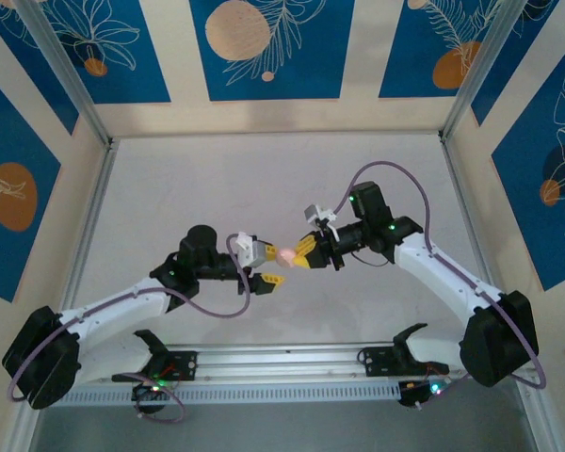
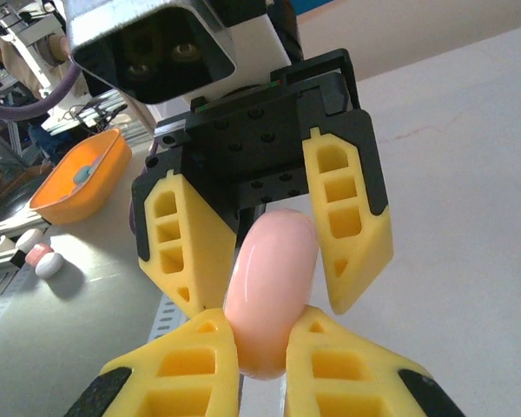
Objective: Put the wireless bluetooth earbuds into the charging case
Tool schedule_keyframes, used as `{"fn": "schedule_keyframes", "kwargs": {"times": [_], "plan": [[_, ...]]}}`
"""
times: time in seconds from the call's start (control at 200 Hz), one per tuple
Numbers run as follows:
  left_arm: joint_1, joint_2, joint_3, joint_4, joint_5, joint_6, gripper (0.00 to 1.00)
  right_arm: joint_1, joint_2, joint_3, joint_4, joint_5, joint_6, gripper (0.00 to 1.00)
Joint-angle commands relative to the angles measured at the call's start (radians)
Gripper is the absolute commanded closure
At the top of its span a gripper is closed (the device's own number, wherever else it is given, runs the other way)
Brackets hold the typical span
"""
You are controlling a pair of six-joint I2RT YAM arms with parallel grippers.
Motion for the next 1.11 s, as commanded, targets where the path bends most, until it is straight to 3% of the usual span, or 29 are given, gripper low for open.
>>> {"fn": "schedule_keyframes", "kwargs": {"times": [0.0,0.35,0.71,0.93,1.025,1.1], "plan": [[0.012,0.013,0.043,0.006,0.081,-0.015,0.49,0.017,0.014,0.041,-0.093,-0.026,-0.068,0.92],[0.013,0.007,0.051,0.005,0.092,-0.034,0.65,0.029,0.018,0.06,-0.142,0.026,-0.099,0.92],[0.017,0.003,0.064,-0.014,0.093,-0.046,0.64,0.044,0.018,0.072,-0.175,0.077,-0.116,0.92],[0.023,-0.013,0.064,-0.043,0.088,-0.031,0.75,0.048,0.007,0.069,-0.165,0.106,-0.106,0.91],[0.024,-0.021,0.063,-0.059,0.077,-0.02,0.77,0.046,-0.012,0.057,-0.127,0.11,-0.082,0.89],[0.024,-0.024,0.061,-0.057,0.074,-0.02,0.78,0.046,-0.021,0.048,-0.088,0.109,-0.05,0.81]]}}
